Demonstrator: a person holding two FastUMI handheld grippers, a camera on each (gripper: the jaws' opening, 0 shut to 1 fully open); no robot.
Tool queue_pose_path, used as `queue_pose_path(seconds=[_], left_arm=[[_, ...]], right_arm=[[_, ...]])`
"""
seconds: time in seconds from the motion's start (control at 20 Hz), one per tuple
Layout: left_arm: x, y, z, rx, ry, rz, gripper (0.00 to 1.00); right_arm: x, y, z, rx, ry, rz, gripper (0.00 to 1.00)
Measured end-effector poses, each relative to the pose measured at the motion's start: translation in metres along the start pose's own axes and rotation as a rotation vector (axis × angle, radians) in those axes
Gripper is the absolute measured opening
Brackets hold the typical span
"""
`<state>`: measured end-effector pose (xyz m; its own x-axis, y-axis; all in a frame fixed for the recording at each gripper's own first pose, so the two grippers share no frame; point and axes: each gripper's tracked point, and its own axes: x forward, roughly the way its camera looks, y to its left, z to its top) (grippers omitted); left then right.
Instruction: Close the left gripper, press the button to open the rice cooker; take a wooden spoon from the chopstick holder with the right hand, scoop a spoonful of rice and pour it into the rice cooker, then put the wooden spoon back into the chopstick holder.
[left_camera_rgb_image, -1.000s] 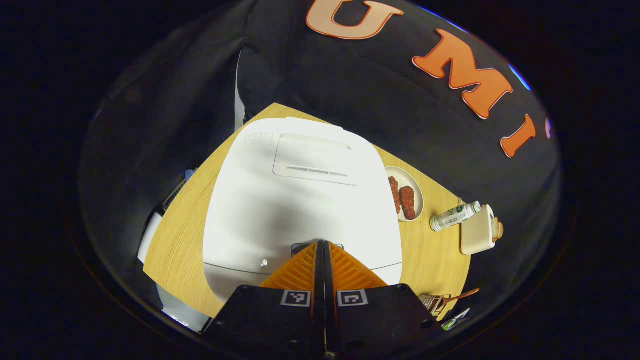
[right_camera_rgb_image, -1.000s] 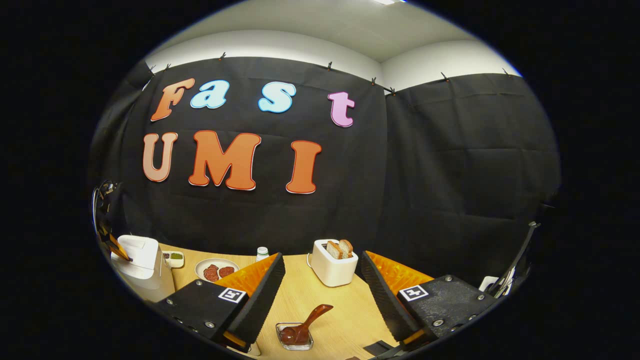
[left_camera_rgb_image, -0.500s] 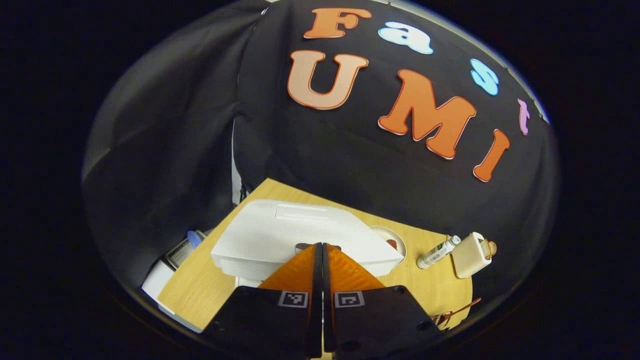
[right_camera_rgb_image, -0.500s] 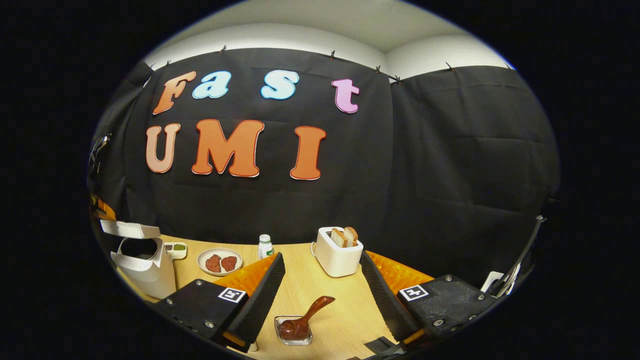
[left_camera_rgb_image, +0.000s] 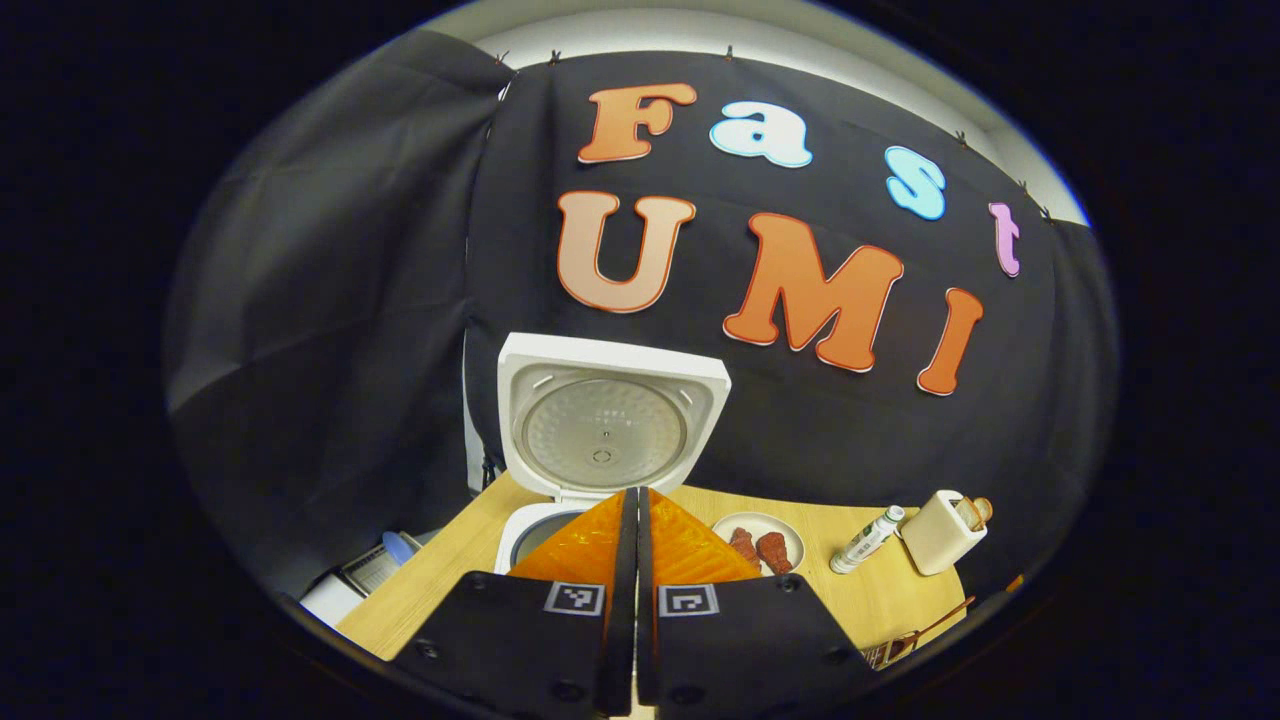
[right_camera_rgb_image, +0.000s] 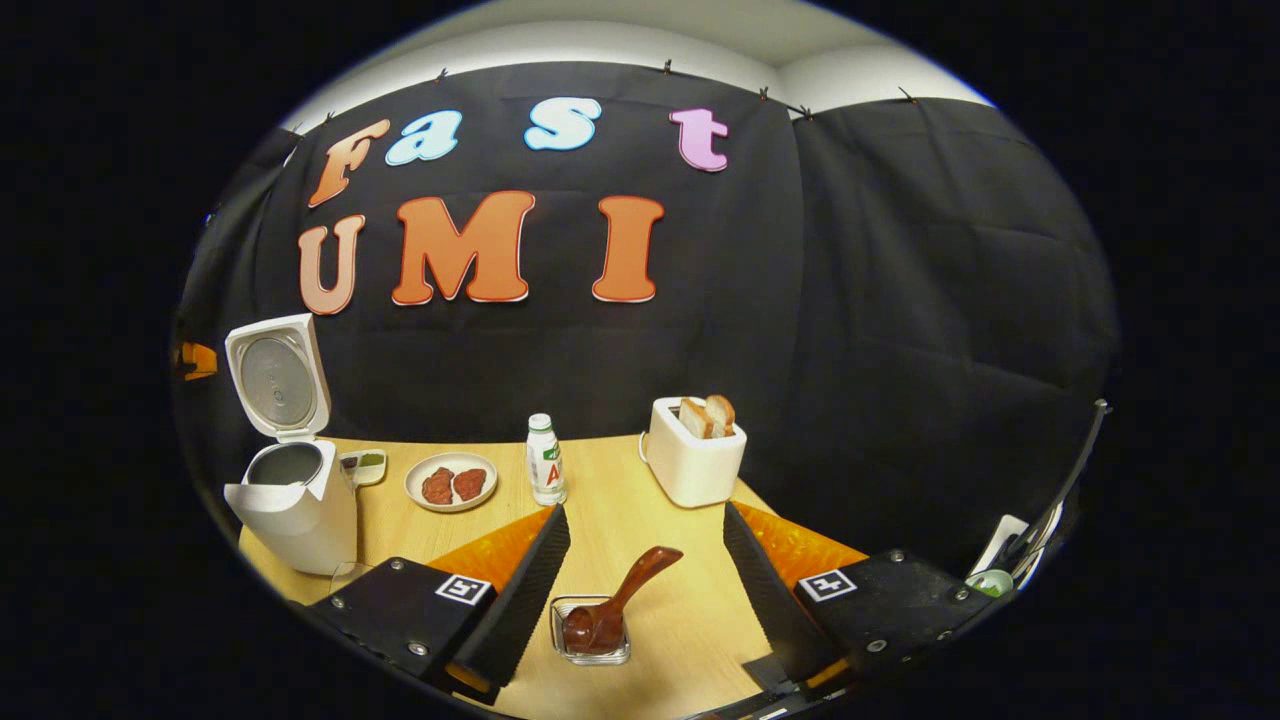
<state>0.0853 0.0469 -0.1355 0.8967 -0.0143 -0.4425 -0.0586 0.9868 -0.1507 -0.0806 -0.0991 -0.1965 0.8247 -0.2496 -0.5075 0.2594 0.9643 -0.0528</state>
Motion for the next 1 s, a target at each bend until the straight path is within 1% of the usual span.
queue_pose_path(seconds=[0.05,0.1,0.15,0.2,0.25,0.3,0.4,0.45,0.5,0.55,0.6,0.7,0.85,1.0], left_arm=[[-0.004,-0.005,0.006,0.016,-0.021,-0.014,0.08],[-0.009,-0.012,0.008,0.028,-0.045,-0.024,0.14],[-0.014,-0.019,0.012,0.037,-0.067,-0.039,0.17],[-0.018,-0.024,0.014,0.047,-0.087,-0.051,0.26],[-0.023,-0.027,0.018,0.055,-0.103,-0.057,0.29],[-0.027,-0.032,0.019,0.060,-0.120,-0.069,0.47],[-0.038,-0.039,0.026,0.074,-0.165,-0.078,0.79],[-0.042,-0.040,0.027,0.090,-0.187,-0.081,0.78],[-0.047,-0.045,0.026,0.106,-0.201,-0.088,0.85],[-0.052,-0.049,0.026,0.125,-0.216,-0.091,0.86],[-0.056,-0.053,0.024,0.149,-0.228,-0.088,0.91],[-0.067,-0.058,0.022,0.192,-0.247,-0.087,0.94],[-0.076,-0.068,0.016,0.214,-0.254,-0.096,0.94],[-0.085,-0.073,0.008,0.248,-0.245,-0.087,0.94]], right_arm=[[0.001,0.000,-0.005,0.008,0.013,0.006,0.96],[0.004,0.000,-0.011,0.014,0.024,0.011,0.96],[0.007,-0.001,-0.016,0.017,0.035,0.013,0.96],[0.010,-0.002,-0.021,0.020,0.050,0.014,0.96],[0.014,-0.003,-0.026,0.023,0.066,0.015,0.96],[0.016,-0.004,-0.033,0.028,0.082,0.015,0.96],[0.023,-0.006,-0.051,0.033,0.133,0.019,0.96],[0.027,-0.006,-0.060,0.039,0.158,0.023,0.96],[0.030,-0.004,-0.068,0.049,0.184,0.031,0.96],[0.032,-0.002,-0.077,0.058,0.208,0.040,0.96],[0.036,-0.001,-0.084,0.061,0.227,0.044,0.96],[0.047,0.000,-0.097,0.058,0.257,0.051,0.96],[0.062,0.006,-0.111,0.046,0.294,0.076,0.96],[0.082,0.010,-0.117,0.070,0.322,0.096,0.96]])
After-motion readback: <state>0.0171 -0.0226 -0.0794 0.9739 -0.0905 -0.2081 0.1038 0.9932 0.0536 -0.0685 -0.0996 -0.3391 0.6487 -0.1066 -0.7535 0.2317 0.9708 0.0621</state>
